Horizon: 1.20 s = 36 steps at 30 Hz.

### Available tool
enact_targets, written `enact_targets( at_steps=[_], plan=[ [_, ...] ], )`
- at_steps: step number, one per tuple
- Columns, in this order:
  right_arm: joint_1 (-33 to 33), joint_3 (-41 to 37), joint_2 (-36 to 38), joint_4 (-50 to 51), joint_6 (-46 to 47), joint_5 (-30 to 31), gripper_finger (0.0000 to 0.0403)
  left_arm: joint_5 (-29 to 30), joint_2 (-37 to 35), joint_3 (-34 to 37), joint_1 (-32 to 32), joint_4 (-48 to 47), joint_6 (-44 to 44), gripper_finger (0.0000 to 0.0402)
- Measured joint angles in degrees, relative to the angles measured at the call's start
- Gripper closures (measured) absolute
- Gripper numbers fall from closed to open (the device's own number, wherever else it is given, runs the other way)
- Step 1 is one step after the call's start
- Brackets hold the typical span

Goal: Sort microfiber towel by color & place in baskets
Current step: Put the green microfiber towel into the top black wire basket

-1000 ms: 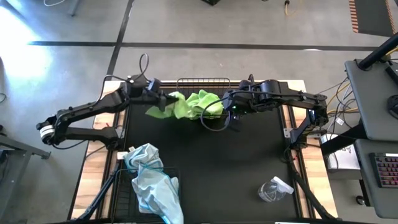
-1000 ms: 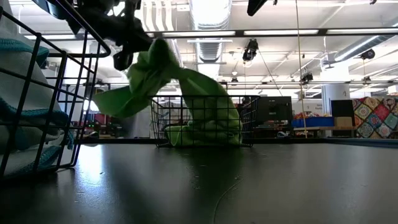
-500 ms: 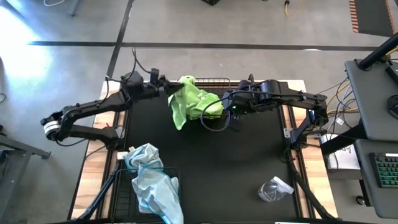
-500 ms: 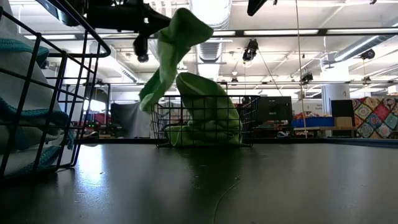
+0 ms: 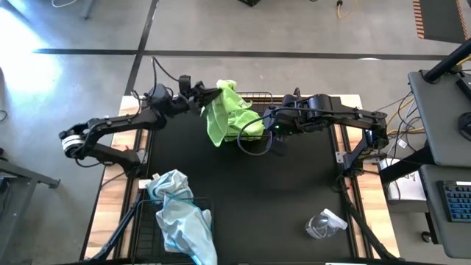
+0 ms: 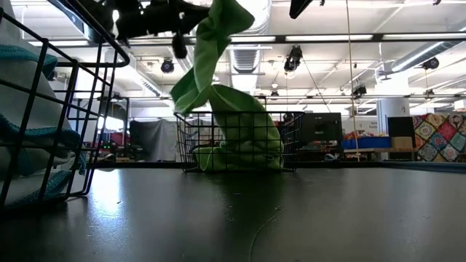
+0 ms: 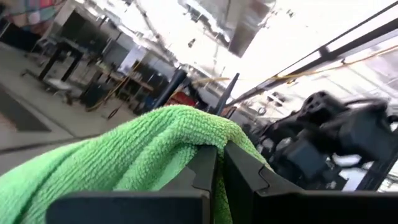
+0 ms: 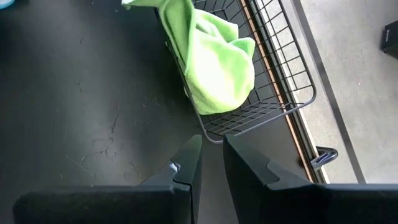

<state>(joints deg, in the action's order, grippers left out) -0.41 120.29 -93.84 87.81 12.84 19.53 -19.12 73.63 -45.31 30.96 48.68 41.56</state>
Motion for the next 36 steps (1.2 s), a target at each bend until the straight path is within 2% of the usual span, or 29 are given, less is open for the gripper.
enact_targets(
  at_steps=[3, 8, 12, 15, 24, 32, 36],
  plan=[
    [0.0, 0.0, 0.0, 0.0, 0.0, 0.0, 0.0344, -2.0, 1.5, -4.1, 0.1, -0.2, -1.0, 0.0397],
    [0.0, 0.0, 0.0, 0.0, 0.5, 0.0, 0.0344, -10.8, 6.2, -15.5, 0.0, -3.6, -3.4, 0.0397],
    [0.0, 0.0, 0.0, 0.0, 0.7, -0.1, 0.0344, -17.9, 10.4, -25.6, 0.0, -18.2, -8.2, 0.0397],
    [0.1, 0.0, 0.0, 0.2, 0.7, -0.2, 0.0344, -18.2, 12.2, -30.3, 0.0, -31.6, -14.9, 0.0397],
    [0.5, 0.0, 0.0, 0.5, 0.8, -0.4, 0.0344, -14.7, 11.8, -33.3, 0.9, -45.7, -23.4, 0.0397],
    [0.5, 0.0, 0.0, 0.6, 0.5, -0.4, 0.0344, 5.1, 11.6, -35.8, 1.0, -69.0, -34.4, 0.0397],
    [0.5, 0.0, 0.0, 0.6, 0.5, -0.4, 0.0344, 7.7, 11.6, -36.7, 1.0, -76.1, -36.1, 0.0397]
  ],
)
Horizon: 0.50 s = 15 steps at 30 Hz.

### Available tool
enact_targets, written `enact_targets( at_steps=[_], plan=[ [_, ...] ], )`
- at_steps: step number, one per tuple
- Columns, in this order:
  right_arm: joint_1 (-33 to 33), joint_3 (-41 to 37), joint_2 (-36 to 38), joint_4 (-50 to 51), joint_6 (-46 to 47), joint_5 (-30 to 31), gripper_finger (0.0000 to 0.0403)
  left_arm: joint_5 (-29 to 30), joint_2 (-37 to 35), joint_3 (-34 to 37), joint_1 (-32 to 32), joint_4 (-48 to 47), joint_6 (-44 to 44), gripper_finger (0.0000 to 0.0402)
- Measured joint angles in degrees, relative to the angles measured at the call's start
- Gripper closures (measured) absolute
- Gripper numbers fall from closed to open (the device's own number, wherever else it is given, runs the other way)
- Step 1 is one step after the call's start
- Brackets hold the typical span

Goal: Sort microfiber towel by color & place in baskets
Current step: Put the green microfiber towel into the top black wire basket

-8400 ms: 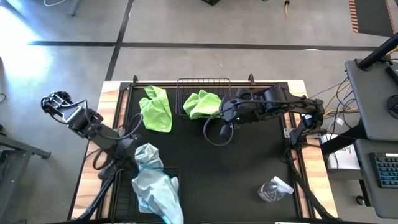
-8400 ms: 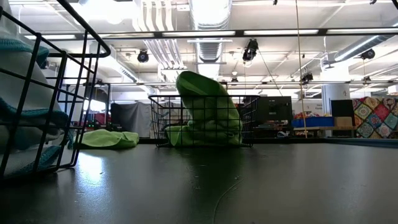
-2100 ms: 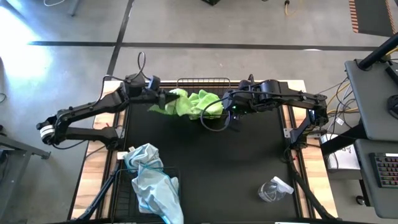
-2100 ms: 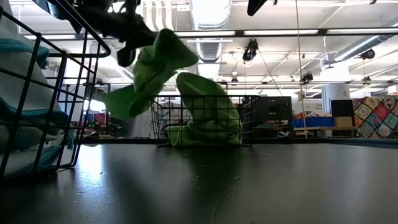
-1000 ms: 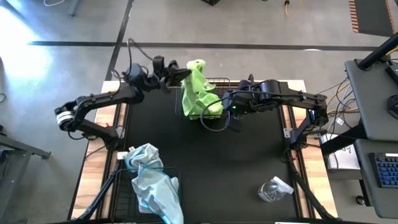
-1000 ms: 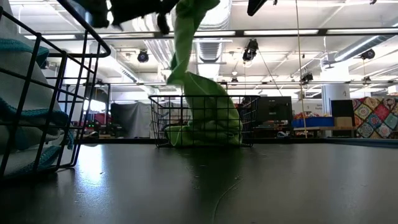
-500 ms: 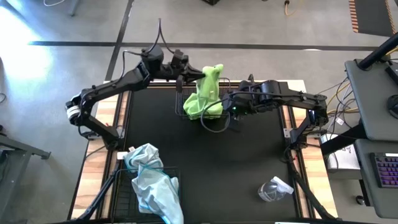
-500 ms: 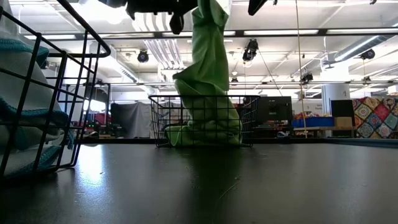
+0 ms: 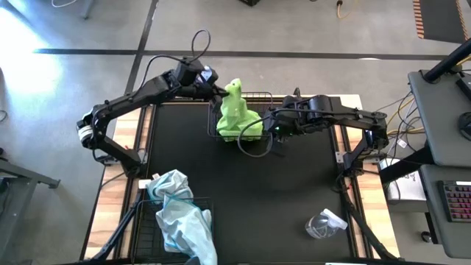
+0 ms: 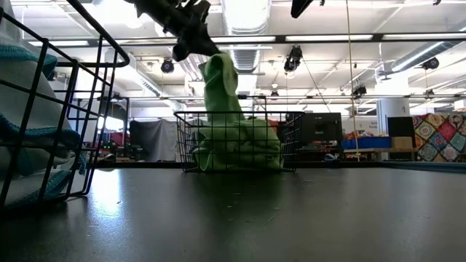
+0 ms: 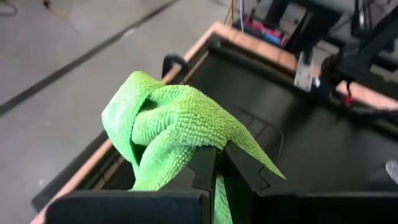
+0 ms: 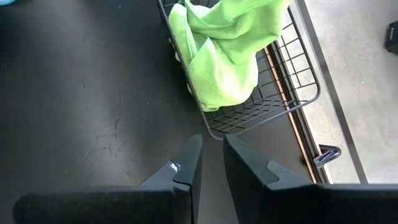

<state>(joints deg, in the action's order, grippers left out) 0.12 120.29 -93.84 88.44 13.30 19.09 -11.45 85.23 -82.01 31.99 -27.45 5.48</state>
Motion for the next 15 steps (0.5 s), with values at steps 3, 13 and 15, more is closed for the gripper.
enact_targets(
  at_steps=[3, 13, 15],
  plan=[
    [0.0, 0.0, 0.0, 0.0, 0.0, 0.0, 0.0344, 0.0, 0.0, -0.2, -0.1, -2.6, -0.3, 0.0397],
    [0.0, 0.0, 0.0, 0.0, 0.0, 0.0, 0.0344, 0.0, 0.0, -0.1, -0.3, -3.4, -0.5, 0.0358],
    [0.0, 0.0, 0.0, 0.0, 0.0, 0.0, 0.0344, 0.0, 0.0, -0.1, -0.3, -4.3, -0.9, 0.0342]
  ],
)
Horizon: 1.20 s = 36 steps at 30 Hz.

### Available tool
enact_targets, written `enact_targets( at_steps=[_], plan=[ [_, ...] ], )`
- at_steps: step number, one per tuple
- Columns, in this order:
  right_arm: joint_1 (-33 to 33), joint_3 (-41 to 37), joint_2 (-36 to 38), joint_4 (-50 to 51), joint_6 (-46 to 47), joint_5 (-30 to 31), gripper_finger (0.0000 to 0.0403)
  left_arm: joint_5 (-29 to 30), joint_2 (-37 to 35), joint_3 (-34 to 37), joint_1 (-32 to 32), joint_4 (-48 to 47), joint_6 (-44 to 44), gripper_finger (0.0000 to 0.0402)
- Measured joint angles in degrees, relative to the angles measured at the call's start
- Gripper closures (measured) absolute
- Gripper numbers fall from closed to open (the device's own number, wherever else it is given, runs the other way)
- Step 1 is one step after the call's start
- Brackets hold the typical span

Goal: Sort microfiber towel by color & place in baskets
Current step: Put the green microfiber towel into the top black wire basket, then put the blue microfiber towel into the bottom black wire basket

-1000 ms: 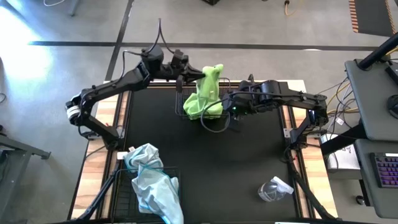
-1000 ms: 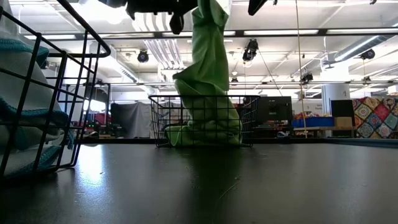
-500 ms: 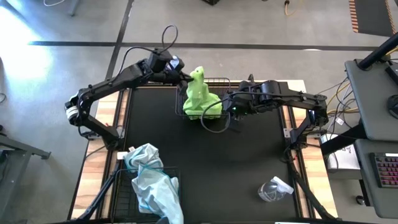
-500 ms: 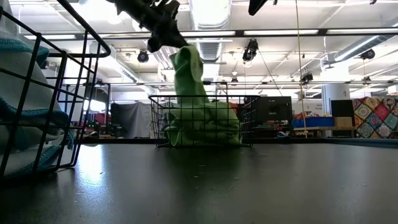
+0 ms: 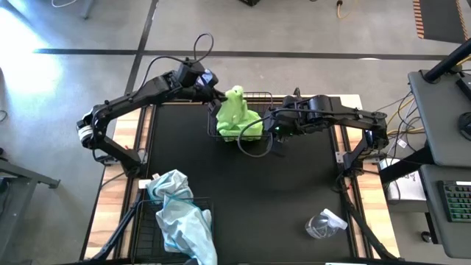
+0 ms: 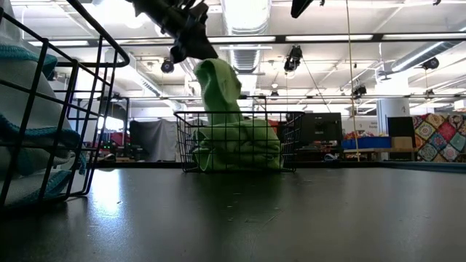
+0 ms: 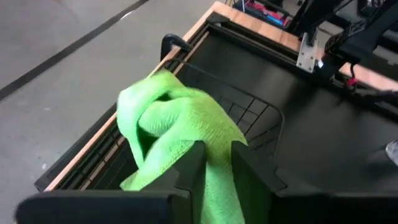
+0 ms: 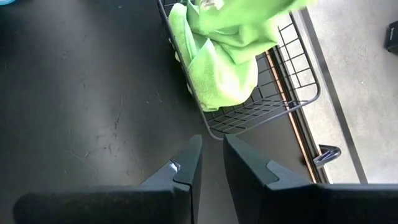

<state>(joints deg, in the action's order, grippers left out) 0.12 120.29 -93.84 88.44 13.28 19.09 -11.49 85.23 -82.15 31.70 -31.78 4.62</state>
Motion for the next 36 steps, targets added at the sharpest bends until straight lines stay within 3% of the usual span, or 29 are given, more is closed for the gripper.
enact_targets(
  at_steps=[12, 20, 28, 36],
  plan=[
    [0.0, 0.0, 0.0, 0.0, -0.4, 0.0, 0.0344, 0.0, 0.0, -2.8, 0.0, -9.1, -2.1, 0.0267],
    [0.0, 0.0, 0.0, 0.0, -0.4, 0.0, 0.0344, 0.0, -0.1, -10.1, -0.8, -32.3, -5.9, 0.0272],
    [0.0, 0.0, 0.0, 0.0, -3.1, 0.0, 0.0344, 0.5, -5.0, -9.5, -6.2, -44.3, 0.3, 0.0272],
    [0.0, 0.0, 0.0, 0.0, -4.4, 0.0, 0.0344, 3.9, -14.0, -5.0, -12.8, -47.4, 16.3, 0.0272]
  ],
)
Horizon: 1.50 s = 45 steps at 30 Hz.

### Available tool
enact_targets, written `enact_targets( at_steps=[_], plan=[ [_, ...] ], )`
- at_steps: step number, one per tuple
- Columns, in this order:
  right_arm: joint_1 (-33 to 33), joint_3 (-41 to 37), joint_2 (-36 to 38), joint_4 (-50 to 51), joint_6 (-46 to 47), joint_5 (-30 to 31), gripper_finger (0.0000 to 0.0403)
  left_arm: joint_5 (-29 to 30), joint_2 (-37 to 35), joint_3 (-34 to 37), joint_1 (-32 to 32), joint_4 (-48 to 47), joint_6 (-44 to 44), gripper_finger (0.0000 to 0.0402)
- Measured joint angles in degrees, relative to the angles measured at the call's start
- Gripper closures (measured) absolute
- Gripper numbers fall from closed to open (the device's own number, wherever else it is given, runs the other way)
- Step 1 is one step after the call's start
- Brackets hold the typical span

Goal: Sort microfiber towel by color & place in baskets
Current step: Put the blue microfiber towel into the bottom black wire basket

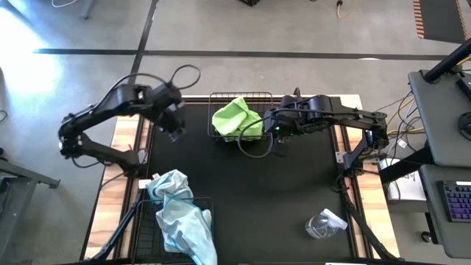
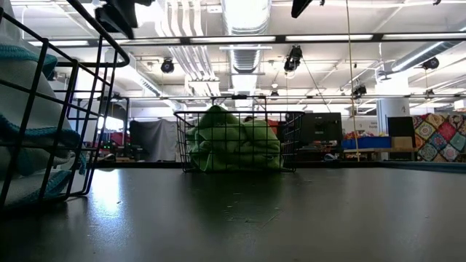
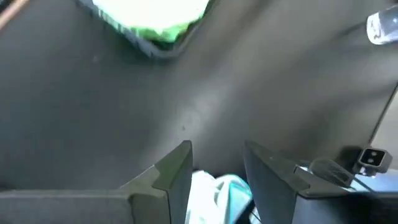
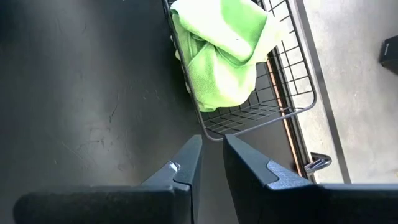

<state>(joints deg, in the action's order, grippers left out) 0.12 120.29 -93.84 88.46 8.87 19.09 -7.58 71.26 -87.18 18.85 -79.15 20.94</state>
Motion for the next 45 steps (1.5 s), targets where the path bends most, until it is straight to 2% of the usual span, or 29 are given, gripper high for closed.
enact_targets(
  at_steps=[6, 11, 21, 27, 36, 45],
  plan=[
    [0.0, 0.0, 0.0, 0.0, -2.2, 0.0, 0.0344, 4.3, -7.0, 7.1, -6.8, -0.1, 12.6, 0.0272],
    [0.0, 0.0, 0.0, 0.0, -1.8, 0.0, 0.0344, 5.4, -10.6, 14.8, -12.5, 0.7, 17.5, 0.0272],
    [0.0, 0.0, 0.0, 0.0, 3.9, 0.0, 0.0344, 5.0, -14.6, 32.0, -14.3, 0.9, 19.0, 0.0272],
    [0.0, 0.0, 0.0, 0.0, 8.5, 0.0, 0.0344, -0.3, -16.9, 40.7, -14.5, 4.2, 19.1, 0.0272],
    [0.0, 0.0, 0.0, 0.0, 13.7, 0.0, 0.0344, -4.8, -19.8, 50.8, -15.1, 13.7, 19.1, 0.0272],
    [0.0, 0.0, 0.0, 0.0, 14.1, 0.0, 0.0344, -5.6, -19.9, 57.4, -15.1, 21.5, 19.1, 0.0272]
  ],
)
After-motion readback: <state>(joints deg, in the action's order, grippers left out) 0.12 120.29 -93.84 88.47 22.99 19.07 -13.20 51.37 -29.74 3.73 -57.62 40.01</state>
